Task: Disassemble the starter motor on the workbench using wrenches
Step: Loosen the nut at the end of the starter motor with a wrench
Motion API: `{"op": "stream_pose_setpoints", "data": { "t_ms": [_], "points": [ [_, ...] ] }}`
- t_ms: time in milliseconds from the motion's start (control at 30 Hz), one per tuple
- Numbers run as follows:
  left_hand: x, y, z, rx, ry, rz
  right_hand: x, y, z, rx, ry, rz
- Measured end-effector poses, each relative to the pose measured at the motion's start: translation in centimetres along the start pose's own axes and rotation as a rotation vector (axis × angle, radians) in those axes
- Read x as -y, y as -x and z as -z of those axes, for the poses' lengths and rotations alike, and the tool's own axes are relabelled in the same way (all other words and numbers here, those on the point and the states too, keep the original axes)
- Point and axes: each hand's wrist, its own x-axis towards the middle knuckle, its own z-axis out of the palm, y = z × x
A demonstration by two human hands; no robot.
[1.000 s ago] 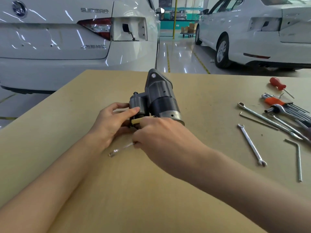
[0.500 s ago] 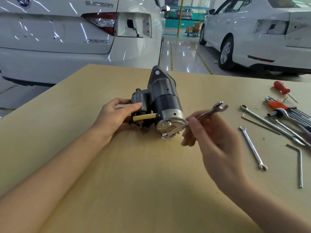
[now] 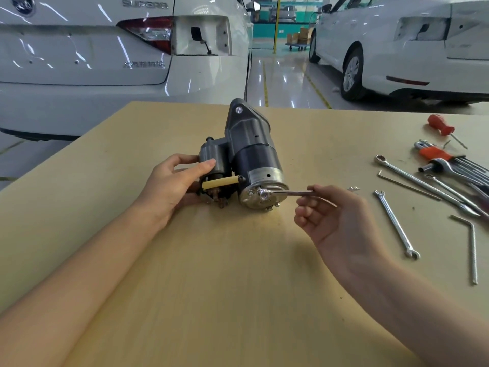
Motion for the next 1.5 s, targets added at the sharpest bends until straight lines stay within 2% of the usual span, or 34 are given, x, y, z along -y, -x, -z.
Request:
{"op": "stream_pose_setpoints", "data": {
  "t_ms": [200,433,700,800,867,967,1100,1167,1233,1333,1400,1467,1500],
  "points": [
    [-0.1,0.1,-0.1,0.012,0.009,-0.005,-0.1,0.0,0.0,0.007,0.022,0.000],
    [-0.2,0.3,-0.2,0.022,0.009,-0.011,-0.3,0.0,0.1,-0.013,-0.089,-0.077],
    [-0.3,0.3,-0.1,0.035,0.015,-0.012,-0.1,0.1,0.2,0.013,-0.077,-0.015],
    [-0.3,0.4,0.0,0.041,0.019,-0.009,0.3,0.2,0.1,0.084,0.040,0.124],
    [-0.3,0.4,0.1,0.044,0.023,-0.008,0.9,0.5,-0.6,0.127,0.235,0.305],
    [-0.3,0.4,0.2,0.051,0.029,-0.004,2.2,1.0,-2.6,0.266,0.679,0.622],
    [-0.2,0.5,0.2,0.048,0.036,-0.010,2.0,1.3,-6.1,0.527,1.425,0.998],
    [-0.2,0.7,0.2,0.034,0.036,-0.005,0.6,1.5,-7.2,0.688,1.766,1.056],
    [-0.2,0.8,0.1,0.033,0.042,0.000,-0.7,1.7,-7.4,0.795,1.973,1.115],
    [-0.3,0.7,0.0,0.027,0.030,-0.007,-1.7,2.0,-6.8,0.867,2.075,1.155],
    [-0.3,0.6,0.0,0.025,0.029,-0.009,-1.5,2.0,-6.2,0.871,2.044,1.293],
    [-0.2,0.6,0.0,0.022,0.039,-0.001,-1.1,1.9,-4.8,0.780,1.811,1.416],
    [-0.1,0.6,0.0,0.017,0.041,0.000,-1.1,1.9,-3.9,0.733,1.613,1.378]
  ]
}}
